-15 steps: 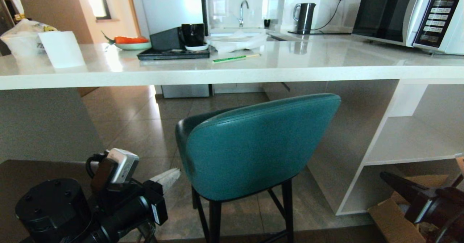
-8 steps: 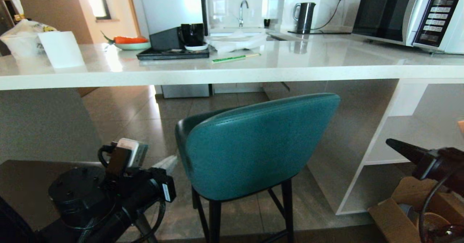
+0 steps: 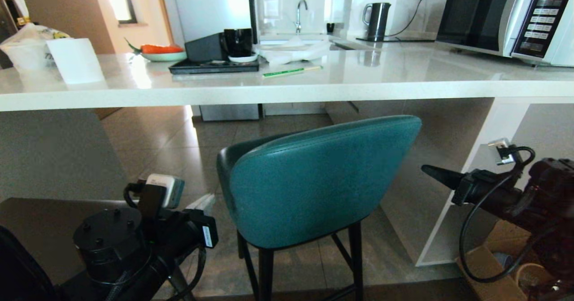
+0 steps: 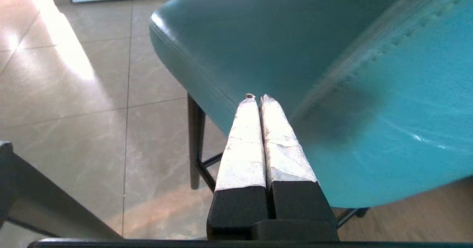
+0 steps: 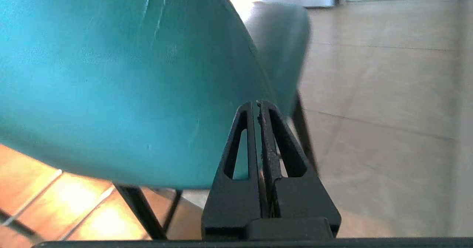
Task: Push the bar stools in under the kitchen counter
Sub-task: Pull the blue chair out from under the dining table
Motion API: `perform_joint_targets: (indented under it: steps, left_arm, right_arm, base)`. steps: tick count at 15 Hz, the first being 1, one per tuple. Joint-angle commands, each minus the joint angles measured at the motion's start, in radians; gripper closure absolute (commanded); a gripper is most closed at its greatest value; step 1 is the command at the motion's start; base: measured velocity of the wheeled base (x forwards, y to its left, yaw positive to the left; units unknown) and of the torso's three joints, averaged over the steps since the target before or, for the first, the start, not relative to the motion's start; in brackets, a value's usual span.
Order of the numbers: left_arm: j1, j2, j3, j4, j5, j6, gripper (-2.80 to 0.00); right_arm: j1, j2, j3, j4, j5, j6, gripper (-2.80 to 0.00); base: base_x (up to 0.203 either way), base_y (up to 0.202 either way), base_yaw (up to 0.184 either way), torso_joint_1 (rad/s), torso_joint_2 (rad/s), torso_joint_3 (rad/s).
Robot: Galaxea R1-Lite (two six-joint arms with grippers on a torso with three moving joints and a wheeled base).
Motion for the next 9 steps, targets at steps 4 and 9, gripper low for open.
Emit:
perform_joint_targets:
  steps: [4,9]
  left_arm:
    - [-0.046,-0.020,-0.010,-0.009,0.042,-0.001,0.00]
    - [-0.046,-0.010,-0.022,-0.009,0.043,-0.001,0.00]
  right_arm:
    - [0.118,0.060,-0.153,-0.010,-0.013,0.049,0.00]
    - [0.106,0.106,-0.253,-0.010,-0.042,0.079,0.00]
  base:
    - [0.000,0.000,0.000,0.000,0.00,0.000]
    - [0.000,0.000,0.000,0.000,0.00,0.000]
